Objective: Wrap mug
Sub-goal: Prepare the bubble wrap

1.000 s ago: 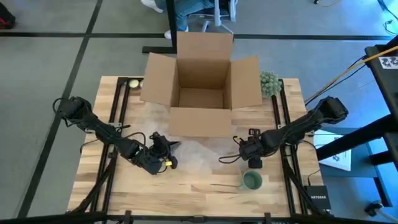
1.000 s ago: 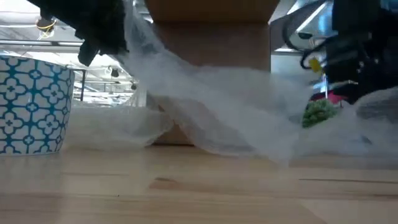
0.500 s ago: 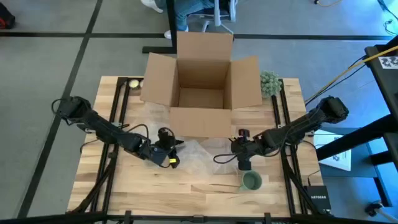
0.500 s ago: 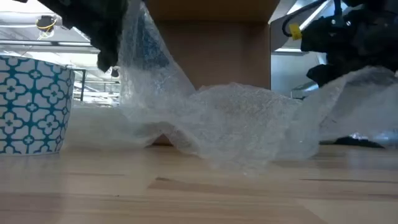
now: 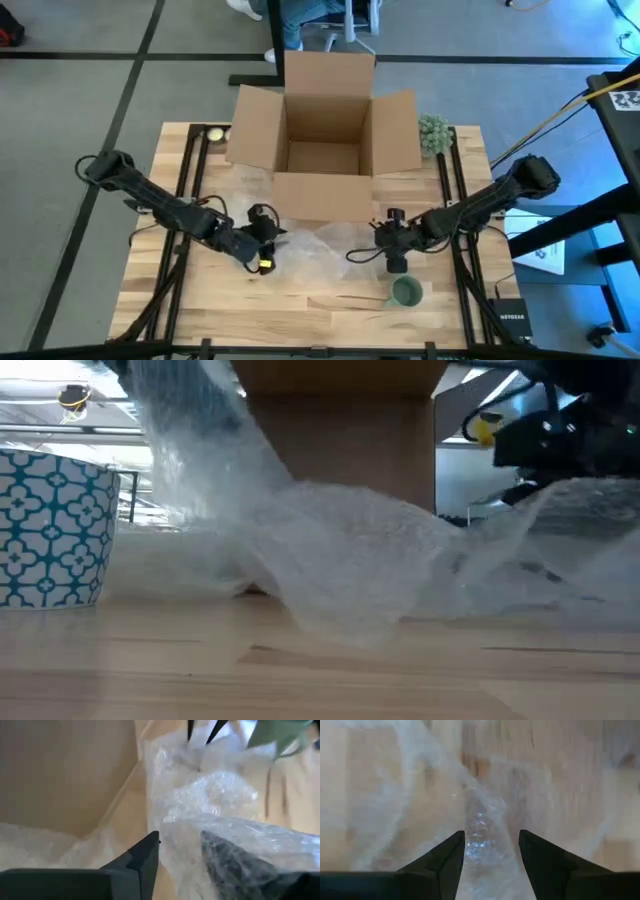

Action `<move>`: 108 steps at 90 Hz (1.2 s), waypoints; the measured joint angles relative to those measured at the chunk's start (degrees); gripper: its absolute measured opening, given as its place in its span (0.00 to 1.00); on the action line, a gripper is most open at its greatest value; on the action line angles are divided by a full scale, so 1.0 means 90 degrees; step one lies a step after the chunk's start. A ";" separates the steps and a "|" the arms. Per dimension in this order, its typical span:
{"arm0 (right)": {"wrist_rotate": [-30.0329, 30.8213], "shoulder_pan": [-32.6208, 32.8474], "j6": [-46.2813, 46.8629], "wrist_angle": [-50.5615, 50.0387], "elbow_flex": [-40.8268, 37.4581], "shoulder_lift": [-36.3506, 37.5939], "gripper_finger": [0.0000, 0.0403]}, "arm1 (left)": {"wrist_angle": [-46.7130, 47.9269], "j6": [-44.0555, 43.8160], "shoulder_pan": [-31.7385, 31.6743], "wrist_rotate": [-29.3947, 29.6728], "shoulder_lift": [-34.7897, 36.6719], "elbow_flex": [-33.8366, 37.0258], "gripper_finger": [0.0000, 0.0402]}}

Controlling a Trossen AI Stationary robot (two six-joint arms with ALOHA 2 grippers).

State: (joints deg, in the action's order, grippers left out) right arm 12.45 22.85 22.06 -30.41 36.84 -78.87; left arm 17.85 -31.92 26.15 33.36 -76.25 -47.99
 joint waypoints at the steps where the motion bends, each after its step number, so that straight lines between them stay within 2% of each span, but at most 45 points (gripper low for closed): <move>1: 0.0000 0.0000 -0.0002 -0.0064 0.0000 0.0000 0.44 | 0.0043 -0.0041 -0.0001 -0.0018 0.0000 0.0000 0.32; 9: 0.0002 0.0000 -0.0002 -0.0572 0.0000 0.0000 0.44 | 0.0393 -0.0147 -0.0045 -0.0177 0.0015 -0.0002 0.32; 26: 0.0044 0.0000 0.0010 -0.1285 0.0000 0.0000 0.44 | 0.1164 -0.0440 -0.0048 -0.1048 0.0177 -0.0105 0.32; 43: 0.0173 0.0000 -0.0003 -0.1227 0.0000 0.0000 0.44 | 0.2172 -0.0949 -0.0017 -0.1668 0.0402 -0.0504 0.32; 55: 0.0430 0.0000 -0.0125 -0.1276 0.0000 0.0000 0.44 | 0.2542 -0.0973 -0.0009 -0.1851 0.0495 -0.0805 0.32; 76: 0.0552 0.0000 -0.0091 -0.1294 0.0002 0.0002 0.44 | 0.0613 -0.0008 0.0247 -0.1551 0.0071 -0.0891 0.32; 108: 0.0549 0.0002 -0.0104 -0.1288 0.0002 0.0002 0.44 | -0.1661 0.1006 0.0318 -0.1226 -0.1719 -0.0949 0.32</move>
State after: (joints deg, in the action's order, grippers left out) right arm 17.39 22.87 21.12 -42.00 36.86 -78.85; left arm 2.90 -22.87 29.01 22.33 -91.72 -56.52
